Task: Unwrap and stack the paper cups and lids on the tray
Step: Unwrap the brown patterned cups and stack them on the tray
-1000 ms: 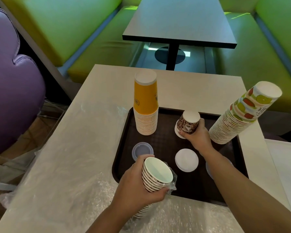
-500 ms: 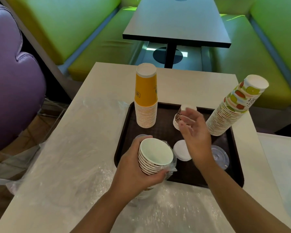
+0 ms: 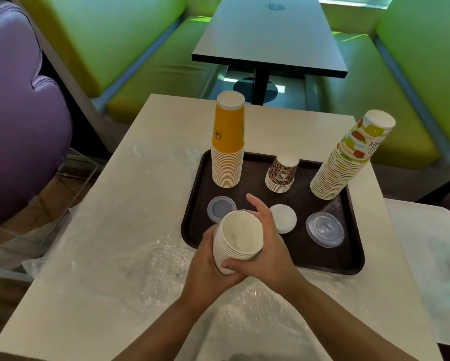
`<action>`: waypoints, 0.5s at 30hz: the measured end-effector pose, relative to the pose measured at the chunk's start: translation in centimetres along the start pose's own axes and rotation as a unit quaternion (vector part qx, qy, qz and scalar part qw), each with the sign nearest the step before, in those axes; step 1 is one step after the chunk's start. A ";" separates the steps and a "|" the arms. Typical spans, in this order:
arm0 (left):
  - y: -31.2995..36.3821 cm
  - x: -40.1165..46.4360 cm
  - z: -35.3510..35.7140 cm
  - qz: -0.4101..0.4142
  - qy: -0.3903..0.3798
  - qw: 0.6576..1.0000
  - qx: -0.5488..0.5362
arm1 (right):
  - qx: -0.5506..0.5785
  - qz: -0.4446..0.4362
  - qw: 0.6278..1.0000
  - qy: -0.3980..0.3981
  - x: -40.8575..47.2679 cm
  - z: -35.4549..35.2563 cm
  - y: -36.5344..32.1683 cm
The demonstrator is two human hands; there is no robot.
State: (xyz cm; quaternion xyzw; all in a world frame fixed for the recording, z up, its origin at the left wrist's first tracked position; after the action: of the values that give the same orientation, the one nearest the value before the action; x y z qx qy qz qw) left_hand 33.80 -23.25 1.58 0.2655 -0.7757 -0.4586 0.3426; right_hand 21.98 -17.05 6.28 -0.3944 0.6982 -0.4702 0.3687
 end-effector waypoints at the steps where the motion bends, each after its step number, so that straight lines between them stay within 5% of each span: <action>1: -0.5 -0.3 0.0 -0.011 0.000 1.000 0.000 | 0.003 0.003 1.000 0.001 0.0 0.2 0.1; 6: -1.6 -1.0 0.3 -0.038 0.029 0.998 0.045 | 0.026 0.010 1.000 0.005 -0.1 1.0 1.4; 9: -2.1 -1.0 0.8 -0.093 -0.029 0.991 0.087 | 0.033 0.025 0.999 0.008 -0.2 1.4 2.3; 15: -4.4 -2.4 0.4 -0.013 0.028 0.973 0.229 | 0.011 0.076 0.997 0.013 -0.3 1.9 3.7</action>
State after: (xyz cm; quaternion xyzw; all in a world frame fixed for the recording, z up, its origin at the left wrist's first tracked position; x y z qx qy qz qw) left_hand 35.46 -23.20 -3.20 0.3597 -0.8468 -0.2654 0.2882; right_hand 23.06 -16.53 2.25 -0.3301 0.7256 -0.4533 0.3987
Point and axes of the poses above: each hand's wrist, its own x-axis towards the middle knuckle, its own z-axis out of the palm, y = z × x, the point moved 2 cm from there along x, towards the middle knuckle, and after that the axes turned 9 degrees about z, right-handed, at the moved point
